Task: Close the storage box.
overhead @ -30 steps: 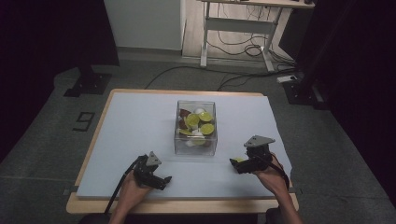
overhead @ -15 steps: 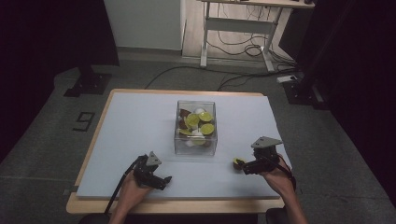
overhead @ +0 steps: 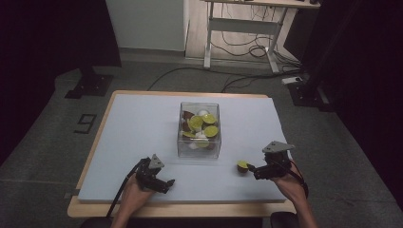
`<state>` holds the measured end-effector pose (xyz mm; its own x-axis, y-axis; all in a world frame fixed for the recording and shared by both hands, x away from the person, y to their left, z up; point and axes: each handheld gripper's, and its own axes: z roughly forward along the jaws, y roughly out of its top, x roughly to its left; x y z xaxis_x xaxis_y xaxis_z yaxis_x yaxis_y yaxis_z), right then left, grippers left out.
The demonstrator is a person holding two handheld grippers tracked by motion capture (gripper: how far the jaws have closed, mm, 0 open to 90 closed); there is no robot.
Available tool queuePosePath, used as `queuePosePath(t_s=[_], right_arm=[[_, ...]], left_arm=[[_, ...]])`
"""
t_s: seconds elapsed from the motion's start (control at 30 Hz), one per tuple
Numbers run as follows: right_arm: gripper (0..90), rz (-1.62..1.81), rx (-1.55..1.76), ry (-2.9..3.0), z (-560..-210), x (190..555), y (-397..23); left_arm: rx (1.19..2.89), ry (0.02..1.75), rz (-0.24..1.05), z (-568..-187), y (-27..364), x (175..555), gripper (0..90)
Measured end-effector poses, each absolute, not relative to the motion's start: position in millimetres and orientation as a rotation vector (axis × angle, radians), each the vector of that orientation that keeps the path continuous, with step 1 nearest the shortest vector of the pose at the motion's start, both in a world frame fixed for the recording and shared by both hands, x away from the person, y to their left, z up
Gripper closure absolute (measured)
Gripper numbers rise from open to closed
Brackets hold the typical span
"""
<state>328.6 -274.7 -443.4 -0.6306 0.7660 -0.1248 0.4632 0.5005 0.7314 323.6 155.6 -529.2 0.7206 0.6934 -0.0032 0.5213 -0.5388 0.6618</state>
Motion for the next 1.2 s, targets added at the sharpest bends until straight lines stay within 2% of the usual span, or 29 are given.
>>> queuePosePath(t_s=[1.2], right_arm=[[1.4,0.985,1.159,2.314,-505.0,322.3,-287.1]], left_arm=[[2.267,0.918,0.343,-529.3,155.5,323.4,0.0]])
